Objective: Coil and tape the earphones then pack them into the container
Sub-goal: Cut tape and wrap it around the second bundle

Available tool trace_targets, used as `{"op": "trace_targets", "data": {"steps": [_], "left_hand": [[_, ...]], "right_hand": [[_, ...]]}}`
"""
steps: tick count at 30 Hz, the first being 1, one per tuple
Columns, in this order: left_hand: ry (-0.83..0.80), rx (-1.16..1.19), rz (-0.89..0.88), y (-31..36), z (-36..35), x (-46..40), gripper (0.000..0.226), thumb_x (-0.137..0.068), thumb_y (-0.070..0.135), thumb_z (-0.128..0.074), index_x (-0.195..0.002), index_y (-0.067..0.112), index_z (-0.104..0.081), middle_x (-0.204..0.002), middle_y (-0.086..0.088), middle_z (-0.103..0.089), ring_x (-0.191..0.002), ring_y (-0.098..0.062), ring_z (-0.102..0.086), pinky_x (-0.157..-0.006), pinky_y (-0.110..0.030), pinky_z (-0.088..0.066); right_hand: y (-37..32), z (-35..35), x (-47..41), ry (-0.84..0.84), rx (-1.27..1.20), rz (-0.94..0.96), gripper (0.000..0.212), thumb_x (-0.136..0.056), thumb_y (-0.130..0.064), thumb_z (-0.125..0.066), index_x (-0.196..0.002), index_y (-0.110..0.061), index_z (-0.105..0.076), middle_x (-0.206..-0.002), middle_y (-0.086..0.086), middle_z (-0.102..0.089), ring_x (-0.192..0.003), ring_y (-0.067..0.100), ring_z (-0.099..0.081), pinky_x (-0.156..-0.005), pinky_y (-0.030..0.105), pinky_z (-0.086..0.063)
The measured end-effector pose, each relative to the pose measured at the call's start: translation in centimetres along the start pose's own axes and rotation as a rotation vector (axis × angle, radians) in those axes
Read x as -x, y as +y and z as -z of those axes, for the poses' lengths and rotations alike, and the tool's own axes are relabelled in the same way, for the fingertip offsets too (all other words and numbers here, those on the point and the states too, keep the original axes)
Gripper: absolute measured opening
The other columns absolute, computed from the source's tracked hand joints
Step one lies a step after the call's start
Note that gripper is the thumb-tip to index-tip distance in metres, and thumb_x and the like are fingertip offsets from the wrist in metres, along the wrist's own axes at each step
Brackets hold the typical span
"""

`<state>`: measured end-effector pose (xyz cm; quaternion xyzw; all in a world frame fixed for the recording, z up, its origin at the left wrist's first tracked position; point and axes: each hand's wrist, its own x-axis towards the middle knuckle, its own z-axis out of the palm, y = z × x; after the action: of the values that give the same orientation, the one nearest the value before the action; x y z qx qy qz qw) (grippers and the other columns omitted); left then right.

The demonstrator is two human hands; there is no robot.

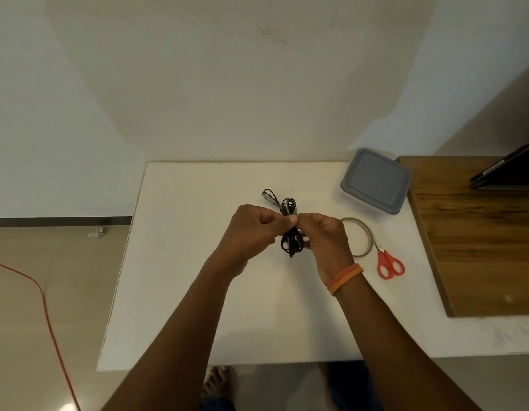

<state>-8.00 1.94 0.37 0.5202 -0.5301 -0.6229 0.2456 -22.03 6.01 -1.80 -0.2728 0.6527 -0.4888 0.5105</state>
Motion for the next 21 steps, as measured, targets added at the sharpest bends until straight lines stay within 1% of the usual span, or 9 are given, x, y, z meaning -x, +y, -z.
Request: {"op": "trace_targets", "data": {"steps": [3, 6, 8, 10, 12, 14, 16, 18, 21], "left_hand": [[0.015, 0.113, 0.020, 0.0, 0.4, 0.0, 0.016, -0.082, 0.021, -0.077, -0.083, 0.005, -0.076, -0.082, -0.008, -0.076, -0.080, -0.015, -0.074, -0.071, -0.023, -0.057], [-0.008, 0.128, 0.083, -0.2, 1.0, -0.5, 0.011, -0.083, 0.021, -0.076, -0.082, 0.011, -0.077, -0.084, -0.007, -0.077, -0.080, -0.011, -0.072, -0.078, -0.026, -0.054], [0.048, 0.060, 0.076, -0.4, 0.9, -0.8, 0.008, -0.084, 0.021, -0.075, -0.080, 0.015, -0.077, -0.081, -0.002, -0.077, -0.076, -0.004, -0.070, -0.079, -0.024, -0.053], [0.124, -0.027, 0.051, -0.6, 0.3, -1.1, 0.009, -0.084, 0.020, -0.076, -0.080, 0.013, -0.078, -0.079, -0.002, -0.076, -0.071, -0.001, -0.069, -0.073, -0.019, -0.051], [0.149, -0.063, 0.053, -1.1, -0.4, -1.4, 0.011, -0.083, 0.022, -0.077, -0.077, 0.012, -0.078, -0.077, -0.007, -0.076, -0.074, -0.014, -0.071, -0.071, -0.025, -0.050], [0.156, -0.089, 0.067, -1.7, -0.7, -1.6, 0.013, -0.081, 0.026, -0.076, -0.073, 0.016, -0.078, -0.076, -0.017, -0.074, -0.070, -0.028, -0.065, -0.067, -0.034, -0.047], [0.157, -0.075, 0.109, -2.2, -0.8, -1.9, 0.013, -0.082, 0.027, -0.075, -0.075, 0.017, -0.079, -0.079, -0.021, -0.072, -0.069, -0.033, -0.065, -0.066, -0.041, -0.052], [0.184, -0.031, 0.155, -2.4, -0.6, -2.0, 0.013, -0.084, 0.023, -0.074, -0.081, 0.011, -0.078, -0.080, -0.018, -0.074, -0.080, -0.036, -0.072, -0.074, -0.046, -0.060], [0.309, -0.038, 0.193, -2.7, 0.0, -2.3, 0.015, -0.083, 0.022, -0.077, -0.081, 0.007, -0.076, -0.080, -0.012, -0.075, -0.076, -0.027, -0.073, -0.063, -0.031, -0.059]], "right_hand": [[-0.1, 0.6, -0.1, -0.120, -0.133, -0.111, 0.013, -0.074, -0.021, -0.077, -0.084, -0.012, -0.076, -0.081, 0.008, -0.070, -0.083, 0.026, -0.062, -0.073, 0.040, -0.047], [-0.3, 1.2, -0.4, -0.158, -0.191, -0.142, 0.012, -0.078, -0.019, -0.074, -0.087, -0.012, -0.076, -0.083, 0.004, -0.070, -0.078, 0.020, -0.060, -0.069, 0.034, -0.044], [-0.3, 1.6, -0.5, -0.158, -0.125, -0.126, 0.010, -0.084, -0.020, -0.072, -0.090, -0.016, -0.078, -0.082, -0.002, -0.071, -0.077, 0.017, -0.059, -0.068, 0.031, -0.044], [-0.1, 1.7, -0.5, -0.150, 0.057, -0.061, 0.010, -0.086, -0.021, -0.071, -0.093, -0.022, -0.078, -0.082, -0.007, -0.073, -0.075, 0.007, -0.063, -0.065, 0.023, -0.047], [0.2, 1.6, -0.4, -0.144, 0.175, 0.016, 0.015, -0.087, -0.014, -0.070, -0.099, -0.020, -0.076, -0.083, -0.010, -0.073, -0.071, -0.007, -0.065, -0.060, 0.010, -0.046], [0.6, 1.4, -0.5, -0.129, 0.215, 0.051, 0.018, -0.089, -0.011, -0.068, -0.106, -0.013, -0.074, -0.081, -0.009, -0.072, -0.066, -0.012, -0.063, -0.057, 0.005, -0.044], [0.9, 1.3, -0.6, -0.124, 0.235, 0.054, 0.020, -0.090, -0.011, -0.067, -0.109, -0.010, -0.073, -0.083, -0.005, -0.072, -0.065, -0.011, -0.063, -0.057, 0.004, -0.044], [1.1, 1.3, -0.8, -0.107, 0.274, 0.054, 0.023, -0.088, -0.015, -0.069, -0.111, -0.011, -0.072, -0.092, 0.000, -0.073, -0.072, -0.006, -0.065, -0.063, 0.006, -0.047], [1.6, 1.5, -1.3, -0.052, 0.369, 0.071, 0.025, -0.085, -0.016, -0.073, -0.109, -0.012, -0.073, -0.095, -0.001, -0.073, -0.086, 0.005, -0.067, -0.080, 0.015, -0.050]]}}
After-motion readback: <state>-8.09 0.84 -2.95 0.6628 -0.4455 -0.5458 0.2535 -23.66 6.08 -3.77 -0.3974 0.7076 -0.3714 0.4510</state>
